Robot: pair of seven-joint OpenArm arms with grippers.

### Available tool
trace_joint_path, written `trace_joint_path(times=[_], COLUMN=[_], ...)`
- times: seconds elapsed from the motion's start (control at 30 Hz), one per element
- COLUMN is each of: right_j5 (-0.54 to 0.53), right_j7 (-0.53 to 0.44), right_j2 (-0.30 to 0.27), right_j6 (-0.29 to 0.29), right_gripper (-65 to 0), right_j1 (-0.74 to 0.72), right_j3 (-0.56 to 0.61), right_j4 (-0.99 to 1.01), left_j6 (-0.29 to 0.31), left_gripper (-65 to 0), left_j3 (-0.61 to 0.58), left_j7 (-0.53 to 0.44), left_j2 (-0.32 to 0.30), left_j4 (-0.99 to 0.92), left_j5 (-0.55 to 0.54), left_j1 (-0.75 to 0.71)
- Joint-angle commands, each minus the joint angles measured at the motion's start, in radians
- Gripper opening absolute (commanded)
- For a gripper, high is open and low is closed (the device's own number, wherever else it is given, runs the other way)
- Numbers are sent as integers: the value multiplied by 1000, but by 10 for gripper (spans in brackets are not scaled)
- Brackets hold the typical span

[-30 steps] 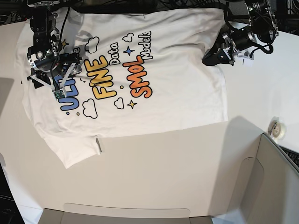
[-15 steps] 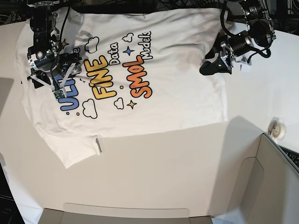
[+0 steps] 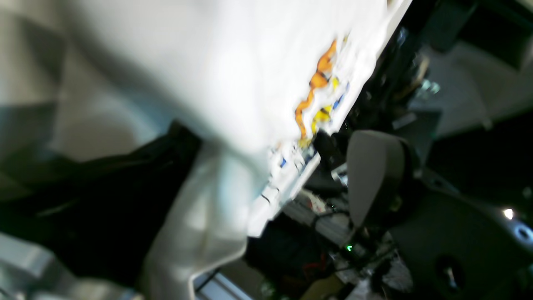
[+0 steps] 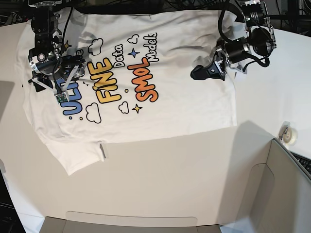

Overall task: Layout the t-shirt on the table in an organized manner, then fold the t-shirt properly
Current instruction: 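Regrasp the shoulder edge with the left gripper and tug it taut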

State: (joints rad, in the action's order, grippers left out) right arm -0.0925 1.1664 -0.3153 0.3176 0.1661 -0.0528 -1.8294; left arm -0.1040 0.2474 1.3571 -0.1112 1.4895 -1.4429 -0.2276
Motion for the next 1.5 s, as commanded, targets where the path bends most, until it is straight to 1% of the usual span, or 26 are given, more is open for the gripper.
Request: trace_joint_path(times=[0.0,0.07,0.1,0.17,0.23,0.27,0.3,0.37,0.43,0.47,0.5,0.57,0.63,0.8,0.83,0.93,1.0,1.1,1.17,1.23,1.47], right_j5=[-2,-2,-2,-2,-2,-2,-2,-2,-2,-2,-2,-2,-2,-2,-2,-2,-2,-2,-2,0,0], right_j7=[20,20,20,20,20,20,20,20,20,20,20,22,22,22,22,22,22,22,22,22,24], right_j2=[-8,-9,-9,-9,-9,-9,-9,-9,-9,-9,-8,-8,-6,-6,-8,-8,-8,-8,-8,-8,-9], right_j6=[5,5,5,5,5,5,7,7,7,7,7,7,7,7,7,7,5,5,5,5,4], right_gripper=[-128,-128,-128,-128,-128,-128,-128,-128,-128,-128,-128,-128,-128,-128,-128,-128,-128,-128,-128,-128,-128], right_j1=[0,0,0,0,0,0,0,0,0,0,0,0,0,0,-1,-1,-1,-1,-4,-7,-9], right_j3=[1,1,1,1,1,1,1,1,1,1,1,1,1,1,1,1,1,1,1,1,1], right_j4=[-2,-2,-2,-2,-2,-2,-2,-2,-2,-2,-2,-2,-2,-2,-2,-2,-2,-2,-2,-2,-2], left_j6=[14,16,16,16,17,30,57,142,226,254,260,260,260,260,260,260,260,260,260,260,263], left_gripper=[-163,-163,-163,-163,-163,-163,-163,-178,-228,-257,-288,-334,-351,-351,-351,-352,-353,-353,-353,-353,-353], left_j3=[-41,-58,-62,-62,-56,-53,-52,-29,-18,-18,-18,-18,-18,-15,-4,50,109,203,237,254,254], left_j7=[-8,-8,-8,-8,-6,0,6,12,12,12,12,12,12,12,12,14,39,39,39,39,39], left_j2=[18,9,-15,-41,-49,-49,-49,-48,-48,-48,-48,-48,-49,-52,-61,-72,-91,-98,-114,-129,-130], left_j4=[-5,-2,0,0,0,1,1,6,41,64,95,158,198,224,222,221,219,214,214,210,158], left_j5=[-41,-41,-41,-41,-41,-41,-41,-41,-41,-41,-41,-41,-41,-41,-41,-41,-41,-41,-41,-41,-41], left_j1=[6,0,0,-3,-3,-3,-3,-3,-3,-5,-11,-23,-25,-25,-25,-25,-25,-25,-25,-25,-54])
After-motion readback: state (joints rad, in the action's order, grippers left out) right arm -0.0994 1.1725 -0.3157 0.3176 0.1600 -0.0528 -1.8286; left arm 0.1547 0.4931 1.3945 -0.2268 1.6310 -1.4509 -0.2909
